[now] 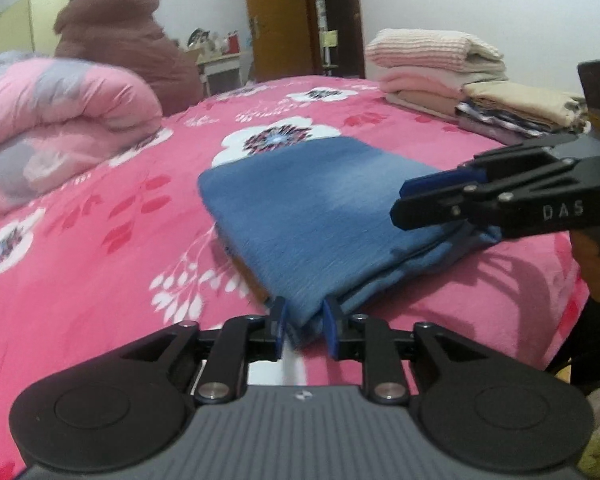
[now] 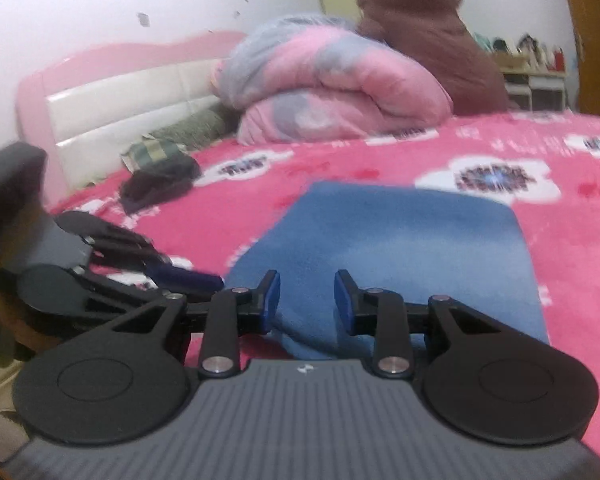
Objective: Fold clothes
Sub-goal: 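Grasp the jeans fold edge with the left gripper while the right gripper approaches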
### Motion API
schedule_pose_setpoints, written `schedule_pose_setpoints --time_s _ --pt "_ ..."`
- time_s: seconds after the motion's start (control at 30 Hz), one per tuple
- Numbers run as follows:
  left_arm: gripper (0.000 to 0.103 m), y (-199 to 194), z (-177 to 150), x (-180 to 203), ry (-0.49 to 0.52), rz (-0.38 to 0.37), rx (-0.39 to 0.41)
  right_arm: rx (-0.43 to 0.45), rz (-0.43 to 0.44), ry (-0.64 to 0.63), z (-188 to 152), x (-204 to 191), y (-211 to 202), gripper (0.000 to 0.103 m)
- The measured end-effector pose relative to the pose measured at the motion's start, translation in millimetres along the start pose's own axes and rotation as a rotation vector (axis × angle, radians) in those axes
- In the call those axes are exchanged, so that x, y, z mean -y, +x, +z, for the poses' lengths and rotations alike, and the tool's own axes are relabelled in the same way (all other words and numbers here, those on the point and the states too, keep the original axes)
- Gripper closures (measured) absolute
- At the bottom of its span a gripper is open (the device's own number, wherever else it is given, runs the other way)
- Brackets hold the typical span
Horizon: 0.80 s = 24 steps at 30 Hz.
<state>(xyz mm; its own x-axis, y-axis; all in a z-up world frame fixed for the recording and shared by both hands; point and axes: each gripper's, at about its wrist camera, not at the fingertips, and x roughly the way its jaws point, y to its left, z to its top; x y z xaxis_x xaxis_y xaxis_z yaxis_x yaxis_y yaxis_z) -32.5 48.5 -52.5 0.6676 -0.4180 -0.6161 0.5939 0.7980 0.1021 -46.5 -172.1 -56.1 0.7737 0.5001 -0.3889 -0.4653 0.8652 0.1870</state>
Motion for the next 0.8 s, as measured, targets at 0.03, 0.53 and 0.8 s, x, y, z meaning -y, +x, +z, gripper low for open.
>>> schedule_pose_setpoints --time_s 0.03,0.53,0.8 --pt "0.079 -1 -1 -2 -0.015 0.003 -0.003 -0.006 0.0 -0.001 -1 -1 4 0.074" --pt "0.031 -2 44 60 0.11 -0.117 0.113 0.064 -0.091 0.128 -49 30 -101 0.072" --pt "0.052 60 59 131 0.364 -0.085 0.023 0.071 -0.227 0.246 -69 75 -113 0.078"
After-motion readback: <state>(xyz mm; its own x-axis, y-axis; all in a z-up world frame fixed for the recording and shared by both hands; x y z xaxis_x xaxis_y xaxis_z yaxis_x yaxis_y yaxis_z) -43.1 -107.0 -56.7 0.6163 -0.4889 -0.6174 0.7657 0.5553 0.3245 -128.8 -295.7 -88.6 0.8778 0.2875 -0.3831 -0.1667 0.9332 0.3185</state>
